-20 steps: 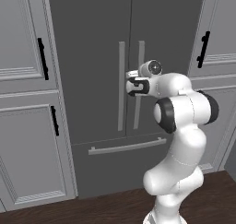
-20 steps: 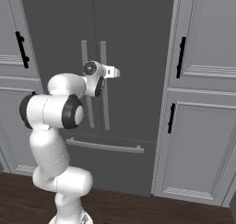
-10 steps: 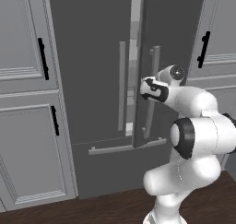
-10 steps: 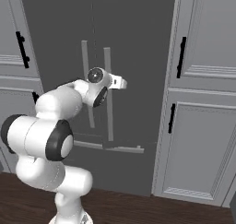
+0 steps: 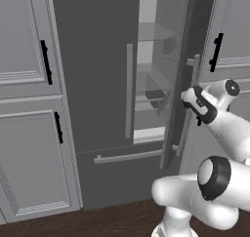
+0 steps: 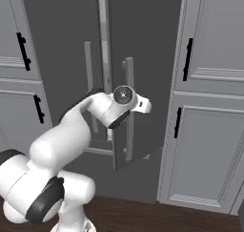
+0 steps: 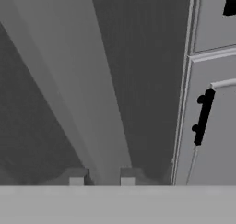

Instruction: Take the strawberry from the fridge and place it on top of the pancake, located on the dining counter.

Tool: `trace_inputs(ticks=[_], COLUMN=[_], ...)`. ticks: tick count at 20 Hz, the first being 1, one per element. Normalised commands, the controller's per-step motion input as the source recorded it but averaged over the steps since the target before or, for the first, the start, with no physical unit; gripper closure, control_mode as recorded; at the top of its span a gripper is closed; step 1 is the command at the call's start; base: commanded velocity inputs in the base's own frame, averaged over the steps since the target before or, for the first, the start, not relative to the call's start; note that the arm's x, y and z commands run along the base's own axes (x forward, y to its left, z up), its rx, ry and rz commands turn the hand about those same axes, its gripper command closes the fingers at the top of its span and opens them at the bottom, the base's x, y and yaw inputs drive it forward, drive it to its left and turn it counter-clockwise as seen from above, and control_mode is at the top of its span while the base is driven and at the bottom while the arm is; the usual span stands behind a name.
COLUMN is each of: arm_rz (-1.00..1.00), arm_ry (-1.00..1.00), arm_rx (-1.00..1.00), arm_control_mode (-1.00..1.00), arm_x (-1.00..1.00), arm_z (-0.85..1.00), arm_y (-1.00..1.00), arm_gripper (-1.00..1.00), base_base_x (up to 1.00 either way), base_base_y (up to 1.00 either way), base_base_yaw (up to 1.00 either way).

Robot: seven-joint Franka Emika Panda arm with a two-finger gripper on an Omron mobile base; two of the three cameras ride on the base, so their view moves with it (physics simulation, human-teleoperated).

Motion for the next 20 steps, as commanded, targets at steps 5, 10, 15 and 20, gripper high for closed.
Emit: trace_inputs(ticks=[5,10,15,20], arm_rz=[-0.14,-0.09,0.12,0.22], arm_ry=[0.21,0.14,0.31,0.64], arm_rx=[0.20,-0.06,-0.63,-0.75], arm_control_mode=[-1.00,-1.00,-1.00,-1.00], arm_x=[-1.00,-0.95,-0.48,-0.07], arm_z=[0.25,0.39,0.35,0.06], arm_y=[-1.00,-0.08,1.00,1.00], arm_gripper=[-1.00,-1.00,-1.00,-1.00], base_base_x=[0.00,0.00,0.00,0.00], base_base_y=[0.00,0.00,0.00,0.00], base_base_yaw=[0.00,0.00,0.00,0.00])
